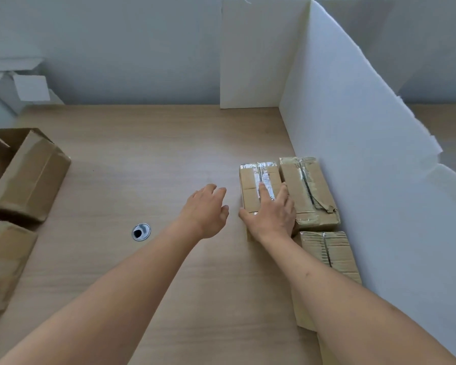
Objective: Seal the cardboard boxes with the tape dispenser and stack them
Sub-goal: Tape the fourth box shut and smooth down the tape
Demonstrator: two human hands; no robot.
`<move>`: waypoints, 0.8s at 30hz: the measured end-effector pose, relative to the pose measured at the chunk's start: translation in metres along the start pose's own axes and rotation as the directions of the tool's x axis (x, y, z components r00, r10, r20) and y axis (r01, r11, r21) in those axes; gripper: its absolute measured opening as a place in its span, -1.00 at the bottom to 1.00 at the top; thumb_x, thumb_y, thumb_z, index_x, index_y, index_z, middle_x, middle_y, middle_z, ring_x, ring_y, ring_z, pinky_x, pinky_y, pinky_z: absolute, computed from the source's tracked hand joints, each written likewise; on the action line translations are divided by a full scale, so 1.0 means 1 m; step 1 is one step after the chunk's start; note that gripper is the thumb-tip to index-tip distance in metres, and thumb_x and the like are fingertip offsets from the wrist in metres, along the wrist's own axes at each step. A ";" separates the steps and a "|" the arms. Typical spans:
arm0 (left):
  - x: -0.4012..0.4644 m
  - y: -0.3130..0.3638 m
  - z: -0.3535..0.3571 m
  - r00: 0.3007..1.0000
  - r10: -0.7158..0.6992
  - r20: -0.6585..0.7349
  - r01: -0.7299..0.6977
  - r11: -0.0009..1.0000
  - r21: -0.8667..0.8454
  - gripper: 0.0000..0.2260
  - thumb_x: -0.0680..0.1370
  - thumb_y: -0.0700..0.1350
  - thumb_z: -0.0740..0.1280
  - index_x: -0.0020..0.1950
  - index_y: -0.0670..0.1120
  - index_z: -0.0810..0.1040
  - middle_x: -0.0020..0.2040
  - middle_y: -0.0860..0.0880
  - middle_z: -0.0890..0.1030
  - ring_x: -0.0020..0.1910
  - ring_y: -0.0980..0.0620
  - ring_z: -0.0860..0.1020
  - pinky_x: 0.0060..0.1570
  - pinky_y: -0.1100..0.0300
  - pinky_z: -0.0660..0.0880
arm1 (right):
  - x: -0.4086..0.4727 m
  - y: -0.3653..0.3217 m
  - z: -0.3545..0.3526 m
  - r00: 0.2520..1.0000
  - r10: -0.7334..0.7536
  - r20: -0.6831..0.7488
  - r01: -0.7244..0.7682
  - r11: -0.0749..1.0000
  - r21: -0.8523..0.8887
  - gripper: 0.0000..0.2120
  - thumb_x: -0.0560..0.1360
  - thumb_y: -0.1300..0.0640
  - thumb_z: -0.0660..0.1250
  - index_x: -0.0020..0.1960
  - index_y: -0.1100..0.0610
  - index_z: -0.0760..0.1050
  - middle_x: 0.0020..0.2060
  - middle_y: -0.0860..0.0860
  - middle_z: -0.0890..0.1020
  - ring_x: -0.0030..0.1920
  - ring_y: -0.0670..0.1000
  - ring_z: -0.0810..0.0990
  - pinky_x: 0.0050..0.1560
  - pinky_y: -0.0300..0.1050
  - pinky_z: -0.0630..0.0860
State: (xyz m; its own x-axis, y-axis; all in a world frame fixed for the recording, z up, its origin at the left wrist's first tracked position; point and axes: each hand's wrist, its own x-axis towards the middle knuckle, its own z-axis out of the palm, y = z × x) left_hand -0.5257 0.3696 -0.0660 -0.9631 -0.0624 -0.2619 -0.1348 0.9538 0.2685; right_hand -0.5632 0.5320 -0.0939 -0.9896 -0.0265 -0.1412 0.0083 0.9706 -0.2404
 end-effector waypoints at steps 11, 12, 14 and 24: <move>0.001 -0.004 0.013 0.999 0.032 0.031 -0.032 0.999 0.002 -0.59 0.69 0.01 0.17 0.50 -0.11 0.35 0.53 -0.14 0.32 0.42 -0.20 0.39 0.39 -0.01 0.30 | 0.003 0.016 0.025 0.994 -0.094 -0.053 0.089 0.992 -0.089 -0.32 0.60 -0.27 0.21 0.57 0.12 0.25 0.54 0.20 0.28 0.55 0.22 0.20 0.51 0.12 0.17; -0.002 -0.004 0.010 0.999 0.040 0.028 -0.040 0.999 0.011 -0.59 0.69 0.00 0.16 0.51 -0.11 0.34 0.54 -0.14 0.31 0.44 -0.19 0.37 0.40 -0.01 0.28 | 0.000 0.015 0.021 0.993 -0.109 -0.047 0.105 0.991 -0.080 -0.35 0.62 -0.25 0.17 0.56 0.12 0.27 0.54 0.20 0.29 0.55 0.22 0.21 0.51 0.11 0.17; -0.010 -0.005 0.004 0.998 0.058 0.018 -0.059 0.998 0.033 -0.59 0.69 0.01 0.16 0.51 -0.11 0.35 0.54 -0.12 0.31 0.45 -0.17 0.35 0.42 0.00 0.26 | -0.007 0.009 0.010 0.987 -0.159 -0.028 0.157 0.986 -0.063 -0.43 0.64 -0.19 0.16 0.53 0.12 0.31 0.52 0.18 0.33 0.54 0.19 0.25 0.50 0.10 0.21; -0.086 -0.029 -0.045 0.991 0.122 -0.049 -0.117 0.990 0.082 -0.57 0.68 0.09 0.14 0.50 -0.07 0.36 0.52 -0.08 0.35 0.48 -0.12 0.33 0.50 -0.10 0.22 | -0.073 -0.032 -0.072 0.910 -0.403 0.096 0.409 0.912 -0.045 -0.44 0.66 -0.22 0.09 0.55 0.04 0.33 0.56 0.06 0.31 0.55 0.06 0.26 0.50 0.04 0.23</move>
State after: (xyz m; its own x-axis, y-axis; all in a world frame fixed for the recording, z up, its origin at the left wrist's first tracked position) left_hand -0.4498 0.3342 -0.0091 -0.9826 0.0398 -0.1815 -0.0012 0.9755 0.2200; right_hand -0.5012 0.5206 -0.0068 -0.8902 -0.4384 -0.1236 -0.4033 0.8847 -0.2336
